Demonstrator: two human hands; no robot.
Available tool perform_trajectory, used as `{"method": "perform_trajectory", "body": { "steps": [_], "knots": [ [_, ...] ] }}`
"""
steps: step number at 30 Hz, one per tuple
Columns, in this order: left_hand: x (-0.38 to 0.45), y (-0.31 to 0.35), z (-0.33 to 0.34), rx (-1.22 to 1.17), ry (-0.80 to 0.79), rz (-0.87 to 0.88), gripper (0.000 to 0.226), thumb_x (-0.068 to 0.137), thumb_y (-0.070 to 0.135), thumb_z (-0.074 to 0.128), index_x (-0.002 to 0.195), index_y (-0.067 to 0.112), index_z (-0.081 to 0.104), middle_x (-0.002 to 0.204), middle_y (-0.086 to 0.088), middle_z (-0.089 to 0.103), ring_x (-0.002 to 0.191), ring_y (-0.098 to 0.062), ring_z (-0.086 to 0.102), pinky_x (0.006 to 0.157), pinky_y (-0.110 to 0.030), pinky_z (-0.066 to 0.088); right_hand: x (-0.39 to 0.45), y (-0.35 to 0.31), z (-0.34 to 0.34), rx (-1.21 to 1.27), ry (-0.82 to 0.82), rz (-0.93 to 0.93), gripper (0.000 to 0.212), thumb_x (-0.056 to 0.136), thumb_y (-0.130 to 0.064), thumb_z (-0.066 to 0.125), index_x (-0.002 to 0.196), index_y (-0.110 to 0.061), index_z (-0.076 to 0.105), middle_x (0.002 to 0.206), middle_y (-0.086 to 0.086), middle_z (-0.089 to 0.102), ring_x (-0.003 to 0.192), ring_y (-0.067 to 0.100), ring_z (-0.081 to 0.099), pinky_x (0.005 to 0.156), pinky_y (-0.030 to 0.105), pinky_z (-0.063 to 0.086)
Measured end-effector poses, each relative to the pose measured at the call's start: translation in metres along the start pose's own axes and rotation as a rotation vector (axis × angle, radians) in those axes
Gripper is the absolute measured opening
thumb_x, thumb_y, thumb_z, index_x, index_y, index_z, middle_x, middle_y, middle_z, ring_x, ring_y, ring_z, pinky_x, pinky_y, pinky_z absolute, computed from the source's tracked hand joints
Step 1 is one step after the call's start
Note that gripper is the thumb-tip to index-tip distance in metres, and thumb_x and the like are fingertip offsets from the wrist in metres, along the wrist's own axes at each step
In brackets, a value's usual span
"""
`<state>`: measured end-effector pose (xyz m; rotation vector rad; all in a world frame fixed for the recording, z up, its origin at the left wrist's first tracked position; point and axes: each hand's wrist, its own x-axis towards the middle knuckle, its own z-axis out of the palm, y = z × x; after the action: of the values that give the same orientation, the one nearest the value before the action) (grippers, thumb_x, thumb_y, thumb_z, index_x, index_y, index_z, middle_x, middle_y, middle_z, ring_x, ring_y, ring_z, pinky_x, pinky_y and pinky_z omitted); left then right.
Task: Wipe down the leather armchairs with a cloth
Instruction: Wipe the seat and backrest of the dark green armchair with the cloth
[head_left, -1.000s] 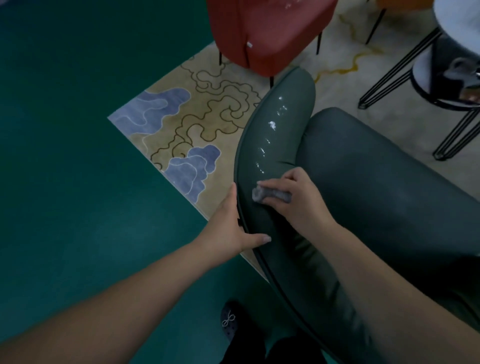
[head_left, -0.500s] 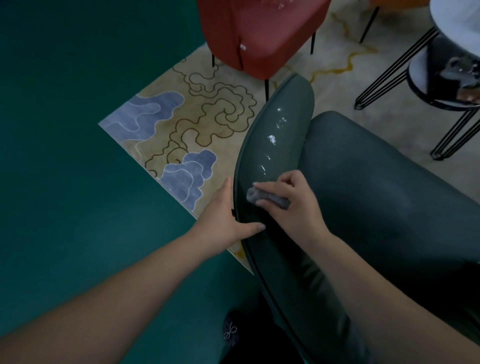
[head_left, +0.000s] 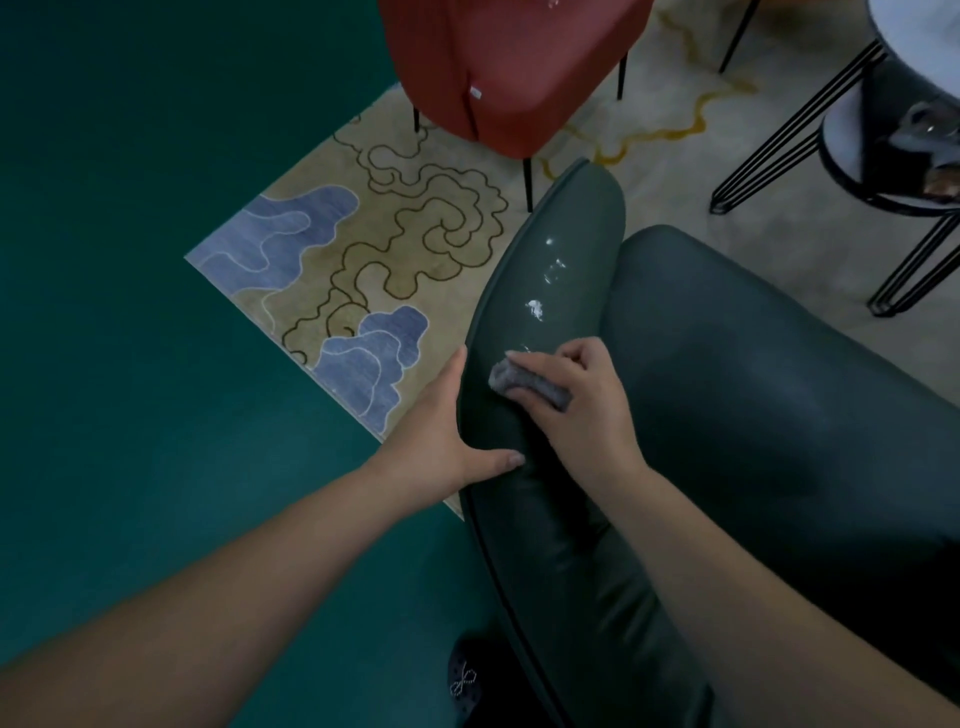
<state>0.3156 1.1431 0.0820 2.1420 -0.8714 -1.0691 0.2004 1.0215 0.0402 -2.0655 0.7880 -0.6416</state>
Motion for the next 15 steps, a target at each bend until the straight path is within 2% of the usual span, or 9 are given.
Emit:
{"method": "perform_trajectory", "body": {
  "steps": [2,4,7,9,11,13,15],
  "knots": [
    [0.007,0.002,-0.002,0.009,0.005,-0.001,0.124,0.063,0.038,0.088,0.153,0.033,0.003,0.155,0.007,0.027,0.139,-0.012,0.032,0.112,-0.038,0.035,0.023,0.0,0.002,-0.018,0.021,0.086,0.034,0.079,-0.023,0.076,0.113,-0.026,0.069,0.099,0.001,0.044,0.088,0.009,0.048,0.086,0.016,0.044],
    [0.013,0.005,-0.005,0.039,0.01,0.001,0.124,0.063,0.04,0.087,0.153,0.032,0.003,0.155,0.007,0.027,0.139,-0.011,0.031,0.112,-0.037,0.035,0.039,0.0,0.001,0.001,0.027,0.124,0.034,0.08,-0.026,0.076,0.113,-0.027,0.069,0.1,0.0,0.044,0.088,0.006,0.047,0.086,0.015,0.043],
    [0.019,0.007,-0.006,0.077,0.011,0.002,0.126,0.061,0.042,0.087,0.154,0.03,0.003,0.155,0.006,0.029,0.139,-0.011,0.032,0.112,-0.036,0.034,0.036,-0.003,-0.003,0.043,-0.005,-0.04,0.035,0.078,-0.025,0.076,0.112,-0.028,0.07,0.1,-0.001,0.044,0.088,0.001,0.045,0.083,0.011,0.042],
    [0.022,0.008,-0.006,0.087,0.006,-0.007,0.127,0.061,0.043,0.087,0.153,0.031,0.001,0.156,0.006,0.025,0.139,-0.011,0.029,0.112,-0.031,0.031,0.031,-0.002,-0.003,0.01,-0.083,-0.115,0.035,0.078,-0.022,0.076,0.113,-0.027,0.07,0.102,0.001,0.043,0.092,0.008,0.048,0.084,0.02,0.046],
    [0.027,0.009,-0.007,0.094,-0.009,-0.014,0.128,0.061,0.043,0.087,0.153,0.032,-0.001,0.157,0.007,0.022,0.14,-0.011,0.028,0.113,-0.032,0.031,0.033,0.006,-0.004,-0.042,-0.067,-0.059,0.035,0.079,-0.021,0.076,0.114,-0.024,0.07,0.102,0.004,0.044,0.093,0.017,0.05,0.085,0.03,0.048],
    [0.034,0.01,-0.011,0.079,-0.015,-0.007,0.127,0.062,0.042,0.087,0.154,0.031,0.0,0.157,0.006,0.023,0.14,-0.011,0.029,0.113,-0.035,0.032,0.038,0.012,-0.004,-0.009,0.025,0.039,0.035,0.079,-0.019,0.076,0.114,-0.022,0.07,0.101,0.005,0.044,0.092,0.015,0.049,0.085,0.025,0.046],
    [0.043,0.013,-0.014,0.085,-0.01,0.007,0.126,0.063,0.042,0.087,0.154,0.03,0.0,0.157,0.006,0.022,0.14,-0.01,0.027,0.114,-0.032,0.03,0.04,0.014,-0.002,0.027,0.068,0.039,0.036,0.078,-0.018,0.077,0.113,-0.022,0.07,0.1,0.004,0.044,0.091,0.011,0.048,0.085,0.017,0.043]
  ]
}}
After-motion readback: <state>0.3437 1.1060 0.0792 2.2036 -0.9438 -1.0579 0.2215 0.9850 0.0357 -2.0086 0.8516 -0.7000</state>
